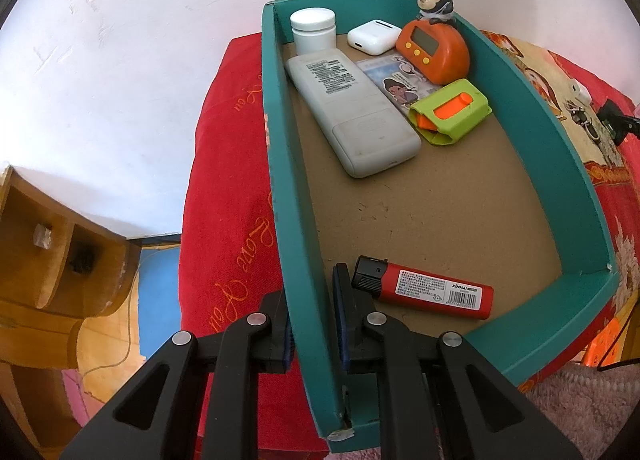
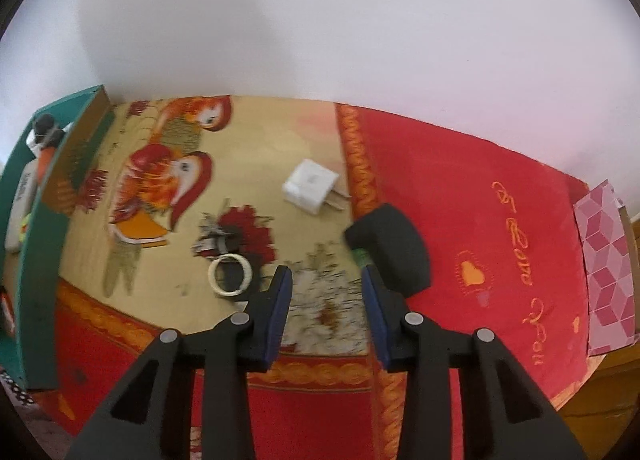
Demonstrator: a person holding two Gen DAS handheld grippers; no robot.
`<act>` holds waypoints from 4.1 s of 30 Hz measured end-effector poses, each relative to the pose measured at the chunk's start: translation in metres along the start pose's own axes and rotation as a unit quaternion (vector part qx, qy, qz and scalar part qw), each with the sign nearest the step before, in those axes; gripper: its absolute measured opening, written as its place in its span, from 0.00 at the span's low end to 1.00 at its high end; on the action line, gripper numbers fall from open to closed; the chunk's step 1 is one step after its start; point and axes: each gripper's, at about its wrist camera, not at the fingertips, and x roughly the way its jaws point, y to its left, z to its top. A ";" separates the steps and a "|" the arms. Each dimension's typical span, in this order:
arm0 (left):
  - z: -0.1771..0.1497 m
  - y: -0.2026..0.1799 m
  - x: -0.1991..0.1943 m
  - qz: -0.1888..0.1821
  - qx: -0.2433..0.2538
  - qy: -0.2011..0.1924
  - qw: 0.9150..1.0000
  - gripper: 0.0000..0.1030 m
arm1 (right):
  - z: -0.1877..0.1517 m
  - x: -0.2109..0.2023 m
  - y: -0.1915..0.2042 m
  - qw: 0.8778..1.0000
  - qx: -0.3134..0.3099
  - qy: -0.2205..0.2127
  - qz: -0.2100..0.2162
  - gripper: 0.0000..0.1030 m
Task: Organize objects
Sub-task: 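Move the right tool to the black level, then close the right tool on the black level and lift it, then carry the black level over the tray with the right tool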
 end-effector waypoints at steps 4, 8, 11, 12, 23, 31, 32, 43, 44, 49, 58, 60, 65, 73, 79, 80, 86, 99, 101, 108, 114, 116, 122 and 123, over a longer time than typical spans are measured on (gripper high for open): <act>0.000 -0.006 -0.004 0.002 0.001 0.001 1.000 0.15 | 0.002 0.011 -0.010 1.000 -0.004 0.001 -0.004 0.34; 0.001 -0.007 -0.004 0.006 0.001 0.003 1.000 0.15 | 0.005 0.017 -0.021 1.000 0.005 -0.002 -0.002 0.27; 0.002 -0.007 -0.003 0.006 -0.002 0.004 1.000 0.15 | 0.009 0.019 -0.036 0.999 0.034 -0.005 0.014 0.21; 0.003 -0.008 -0.003 0.006 -0.003 0.005 1.000 0.15 | 0.010 0.020 -0.041 0.999 0.044 -0.006 0.021 0.21; 0.001 -0.008 -0.006 0.011 -0.013 0.009 1.000 0.15 | 0.018 0.024 -0.067 0.997 0.066 -0.013 0.046 0.20; 0.002 -0.009 -0.005 0.019 -0.013 0.011 1.000 0.16 | 0.033 0.032 -0.069 0.996 0.074 -0.033 0.042 0.28; 0.001 -0.009 -0.005 0.020 -0.013 0.011 1.000 0.16 | 0.037 0.034 -0.069 0.996 0.070 -0.033 0.042 0.28; 0.002 -0.009 -0.006 0.026 -0.014 0.014 0.999 0.17 | 0.054 0.049 -0.083 0.993 0.098 -0.033 0.064 0.28; 0.002 -0.009 -0.006 0.026 -0.014 0.014 0.999 0.17 | 0.057 0.052 -0.082 0.993 0.096 -0.032 0.063 0.28; 0.002 -0.008 -0.007 0.029 -0.013 0.014 0.999 0.17 | 0.065 0.070 -0.078 0.994 0.089 -0.023 0.054 0.28; 0.003 -0.009 -0.007 0.032 -0.015 0.018 0.999 0.18 | 0.077 0.099 -0.084 0.994 0.100 0.010 0.053 0.37; 0.004 -0.009 -0.007 0.032 -0.015 0.018 0.999 0.18 | 0.079 0.099 -0.088 0.993 0.108 0.010 0.050 0.40; 0.004 -0.010 -0.007 0.032 -0.016 0.018 0.999 0.18 | 0.074 0.076 -0.104 0.987 0.148 -0.025 0.064 0.55; 0.003 -0.010 -0.008 0.030 -0.018 0.018 0.999 0.18 | 0.019 0.025 -0.089 0.988 0.140 -0.037 0.058 0.68; 0.003 -0.010 -0.007 0.030 -0.015 0.018 0.999 0.18 | -0.026 0.012 -0.072 0.987 0.144 -0.018 0.073 0.69; 0.004 -0.010 -0.007 0.030 -0.015 0.018 0.999 0.17 | -0.028 0.013 -0.071 0.987 0.141 -0.015 0.071 0.70; 0.004 -0.010 -0.005 0.030 -0.009 0.016 0.999 0.17 | -0.036 0.022 -0.065 0.988 0.143 -0.003 0.065 0.71; 0.001 -0.007 -0.005 0.027 -0.006 0.012 1.000 0.17 | 0.001 0.051 -0.069 0.985 0.097 0.119 0.076 0.72; 0.001 -0.007 -0.005 0.027 -0.005 0.012 1.000 0.17 | 0.004 0.056 -0.068 0.983 0.096 0.139 0.072 0.69; 0.001 -0.006 -0.005 0.028 -0.005 0.013 1.000 0.17 | 0.012 0.035 -0.068 0.986 0.119 0.086 0.084 0.63; 0.001 -0.002 -0.003 0.027 -0.007 0.013 1.000 0.17 | -0.008 0.003 -0.056 0.982 0.151 -0.080 0.084 0.63; 0.001 -0.002 -0.002 0.027 -0.007 0.013 1.000 0.17 | -0.020 0.010 -0.048 0.981 0.154 -0.093 0.074 0.63; 0.003 -0.002 0.000 0.028 -0.004 0.013 1.000 0.17 | -0.037 0.016 -0.029 0.984 0.143 -0.090 0.062 0.63; 0.004 -0.002 0.001 0.028 -0.004 0.013 1.000 0.17 | -0.039 0.013 -0.028 0.983 0.143 -0.093 0.061 0.63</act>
